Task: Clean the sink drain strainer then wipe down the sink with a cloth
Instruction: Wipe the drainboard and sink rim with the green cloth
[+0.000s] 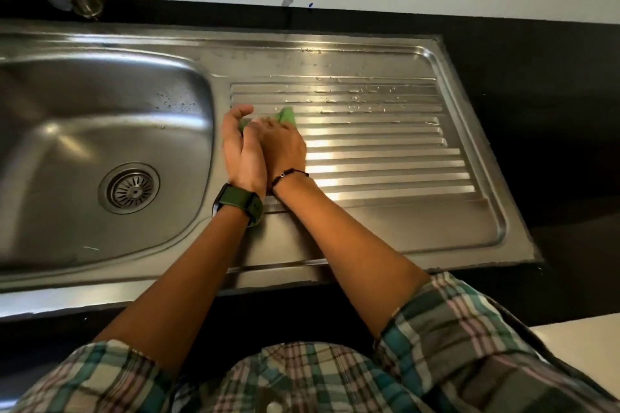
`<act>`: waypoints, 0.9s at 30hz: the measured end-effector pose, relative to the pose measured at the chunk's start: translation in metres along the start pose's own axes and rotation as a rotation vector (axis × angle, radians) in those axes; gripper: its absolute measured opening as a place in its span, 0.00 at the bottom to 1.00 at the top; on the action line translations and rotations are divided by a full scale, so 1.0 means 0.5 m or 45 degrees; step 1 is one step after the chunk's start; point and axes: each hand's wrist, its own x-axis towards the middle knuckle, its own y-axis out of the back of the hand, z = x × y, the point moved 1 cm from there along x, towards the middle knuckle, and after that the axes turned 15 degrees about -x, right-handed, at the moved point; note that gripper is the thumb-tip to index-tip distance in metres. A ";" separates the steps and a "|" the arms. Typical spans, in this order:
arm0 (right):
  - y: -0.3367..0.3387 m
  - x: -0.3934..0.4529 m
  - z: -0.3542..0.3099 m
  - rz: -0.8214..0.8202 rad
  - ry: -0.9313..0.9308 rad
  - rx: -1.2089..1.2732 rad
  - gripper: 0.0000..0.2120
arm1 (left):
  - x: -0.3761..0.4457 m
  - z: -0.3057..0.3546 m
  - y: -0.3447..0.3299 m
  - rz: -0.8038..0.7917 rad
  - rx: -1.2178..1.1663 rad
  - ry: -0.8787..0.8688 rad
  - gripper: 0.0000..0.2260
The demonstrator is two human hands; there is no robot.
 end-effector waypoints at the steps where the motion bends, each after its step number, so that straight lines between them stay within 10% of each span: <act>1: -0.005 0.009 -0.010 -0.025 0.094 -0.012 0.12 | 0.004 0.003 0.005 0.041 0.002 -0.025 0.15; 19: 0.027 -0.084 0.412 0.120 -0.211 -0.202 0.18 | 0.026 -0.030 -0.087 -0.555 0.622 -0.167 0.17; 27: 0.055 -0.063 0.480 0.043 -0.673 0.273 0.15 | 0.032 -0.025 -0.083 -0.381 0.520 -0.064 0.20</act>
